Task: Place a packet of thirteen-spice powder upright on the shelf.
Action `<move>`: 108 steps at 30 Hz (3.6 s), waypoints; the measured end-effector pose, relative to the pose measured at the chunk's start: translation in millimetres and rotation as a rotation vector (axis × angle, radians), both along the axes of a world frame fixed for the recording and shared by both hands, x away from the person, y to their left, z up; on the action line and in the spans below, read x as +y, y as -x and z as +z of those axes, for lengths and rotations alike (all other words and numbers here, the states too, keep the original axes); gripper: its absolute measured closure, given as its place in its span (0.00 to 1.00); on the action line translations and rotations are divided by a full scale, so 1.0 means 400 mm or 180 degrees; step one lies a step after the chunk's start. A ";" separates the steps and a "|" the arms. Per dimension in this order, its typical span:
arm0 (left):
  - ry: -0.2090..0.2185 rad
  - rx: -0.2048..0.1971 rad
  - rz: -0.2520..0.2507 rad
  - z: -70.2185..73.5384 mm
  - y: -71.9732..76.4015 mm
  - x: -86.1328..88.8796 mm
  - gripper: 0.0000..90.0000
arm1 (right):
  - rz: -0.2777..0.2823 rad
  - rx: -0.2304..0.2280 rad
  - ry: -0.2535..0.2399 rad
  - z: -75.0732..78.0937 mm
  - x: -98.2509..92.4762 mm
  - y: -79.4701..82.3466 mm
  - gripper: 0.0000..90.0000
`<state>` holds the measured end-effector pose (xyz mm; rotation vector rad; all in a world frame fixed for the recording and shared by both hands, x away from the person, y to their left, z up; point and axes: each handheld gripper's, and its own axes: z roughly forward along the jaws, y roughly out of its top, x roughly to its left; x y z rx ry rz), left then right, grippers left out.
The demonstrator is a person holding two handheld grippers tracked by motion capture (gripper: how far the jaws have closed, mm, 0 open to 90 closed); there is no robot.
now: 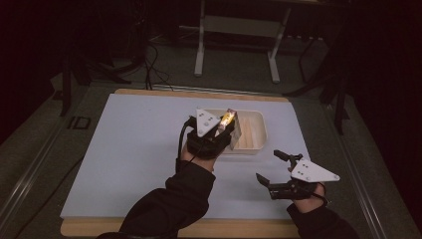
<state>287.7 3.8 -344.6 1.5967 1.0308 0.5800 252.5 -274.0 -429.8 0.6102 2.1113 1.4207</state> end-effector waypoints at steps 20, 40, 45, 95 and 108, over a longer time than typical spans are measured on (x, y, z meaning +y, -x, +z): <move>-0.0096 0.0002 0.0607 -0.035 -0.104 0.007 0.76 | -0.0010 0.0027 0.0050 -0.021 -0.004 -0.012 0.12; -0.0119 0.0068 0.1003 -0.121 -0.161 -0.016 0.76 | 0.0023 0.0064 0.0033 -0.033 0.001 -0.013 0.12; -0.0106 0.0119 0.1019 -0.139 -0.172 -0.016 0.76 | 0.0079 0.0099 0.0013 -0.037 0.002 -0.014 0.12; -0.0389 0.0176 0.1384 -0.236 -0.215 -0.080 0.76 | 0.0140 0.0147 0.0056 -0.044 0.005 -0.016 0.12; -0.0350 0.0318 0.1409 -0.281 -0.237 -0.085 0.76 | 0.0157 0.0179 0.0057 -0.047 0.003 -0.019 0.12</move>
